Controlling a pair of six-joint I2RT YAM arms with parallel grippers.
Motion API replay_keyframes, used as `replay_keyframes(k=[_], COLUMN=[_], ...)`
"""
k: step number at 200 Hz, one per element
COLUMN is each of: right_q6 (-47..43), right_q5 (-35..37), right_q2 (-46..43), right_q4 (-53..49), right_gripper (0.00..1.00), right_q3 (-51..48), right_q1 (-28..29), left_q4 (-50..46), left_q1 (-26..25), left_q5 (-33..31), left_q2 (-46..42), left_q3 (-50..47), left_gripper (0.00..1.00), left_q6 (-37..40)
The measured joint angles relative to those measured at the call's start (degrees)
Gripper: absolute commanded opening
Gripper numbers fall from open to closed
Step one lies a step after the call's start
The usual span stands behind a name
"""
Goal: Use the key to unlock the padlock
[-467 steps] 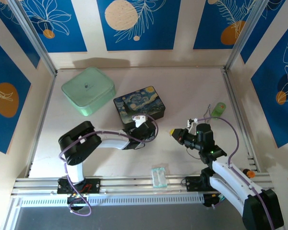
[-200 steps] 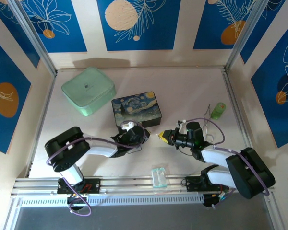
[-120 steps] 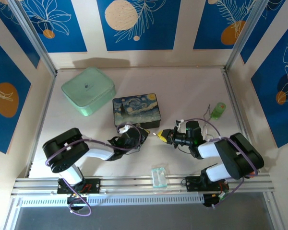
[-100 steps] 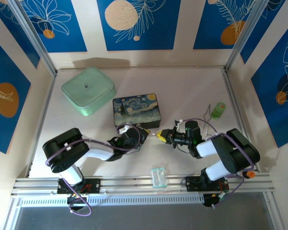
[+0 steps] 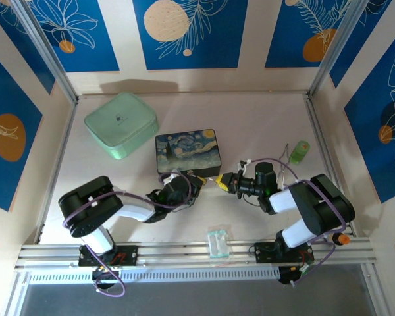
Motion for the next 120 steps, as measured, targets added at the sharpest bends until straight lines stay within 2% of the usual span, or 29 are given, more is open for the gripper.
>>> replay_keyframes(k=[120], right_q6=[-0.1], right_q5=[-1.0], right_q2=[4.5], right_q4=[1.9], right_gripper=[0.00], right_q3=[0.0], right_q1=[0.4], left_q4=[2.0], left_q1=[0.0], left_q5=[0.9], left_q2=[0.7], left_q3=[-0.3], left_gripper=[0.00], left_q6=[-0.4])
